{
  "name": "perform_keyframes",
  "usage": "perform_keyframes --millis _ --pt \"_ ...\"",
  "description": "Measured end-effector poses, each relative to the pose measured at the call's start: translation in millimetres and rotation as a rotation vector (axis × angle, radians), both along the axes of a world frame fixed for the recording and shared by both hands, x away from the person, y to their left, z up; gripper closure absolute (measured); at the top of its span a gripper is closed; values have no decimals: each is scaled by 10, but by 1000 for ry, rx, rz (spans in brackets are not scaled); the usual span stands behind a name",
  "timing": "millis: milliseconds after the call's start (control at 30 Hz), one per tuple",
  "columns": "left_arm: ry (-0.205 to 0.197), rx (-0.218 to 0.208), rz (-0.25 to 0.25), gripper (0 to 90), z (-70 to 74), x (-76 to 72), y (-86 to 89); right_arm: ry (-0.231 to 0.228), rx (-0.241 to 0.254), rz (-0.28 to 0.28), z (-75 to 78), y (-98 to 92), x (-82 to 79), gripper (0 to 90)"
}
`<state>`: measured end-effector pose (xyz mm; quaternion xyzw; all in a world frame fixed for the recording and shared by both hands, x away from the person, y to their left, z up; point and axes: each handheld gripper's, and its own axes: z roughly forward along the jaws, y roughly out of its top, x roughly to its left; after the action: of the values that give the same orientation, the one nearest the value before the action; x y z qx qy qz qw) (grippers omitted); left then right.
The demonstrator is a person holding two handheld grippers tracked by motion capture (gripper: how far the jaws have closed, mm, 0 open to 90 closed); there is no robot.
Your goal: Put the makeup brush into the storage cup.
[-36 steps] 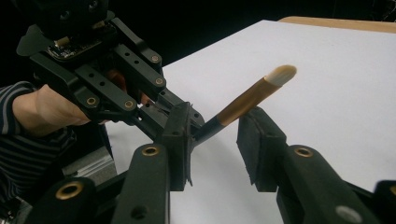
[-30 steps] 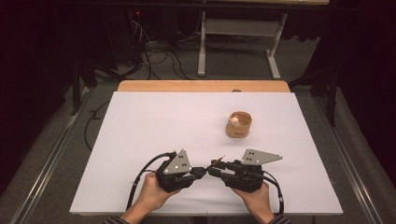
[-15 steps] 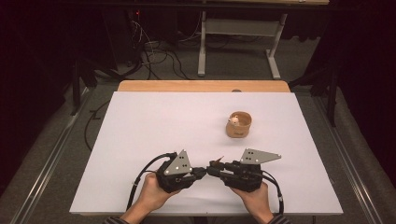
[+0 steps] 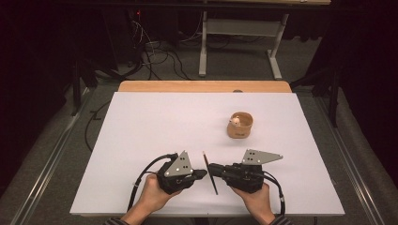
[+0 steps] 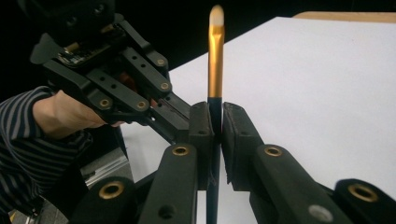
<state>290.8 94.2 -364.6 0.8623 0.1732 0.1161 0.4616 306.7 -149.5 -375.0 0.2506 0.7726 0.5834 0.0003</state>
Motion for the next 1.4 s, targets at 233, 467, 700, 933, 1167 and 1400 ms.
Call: perform_keyframes --millis 233,467,700,933,1167,1400 --pt "7 -15 -16 849 1 -2 0 -11 -7 4 20 1 -13 853" --pt "14 -23 -5 698 12 -6 12 -14 -8 -2 34 -13 -12 853" --pt "18 -33 31 559 4 -4 56 -25 -17 -5 52 -33 -11 854" --pt "29 -46 67 484 -18 -3 158 -26 -23 -13 70 -55 -10 854" --pt "31 -43 100 433 54 -14 272 -34 -32 -19 86 -71 -9 854" --pt "26 -43 137 405 121 -39 417 -40 -41 -20 93 -77 -10 854"
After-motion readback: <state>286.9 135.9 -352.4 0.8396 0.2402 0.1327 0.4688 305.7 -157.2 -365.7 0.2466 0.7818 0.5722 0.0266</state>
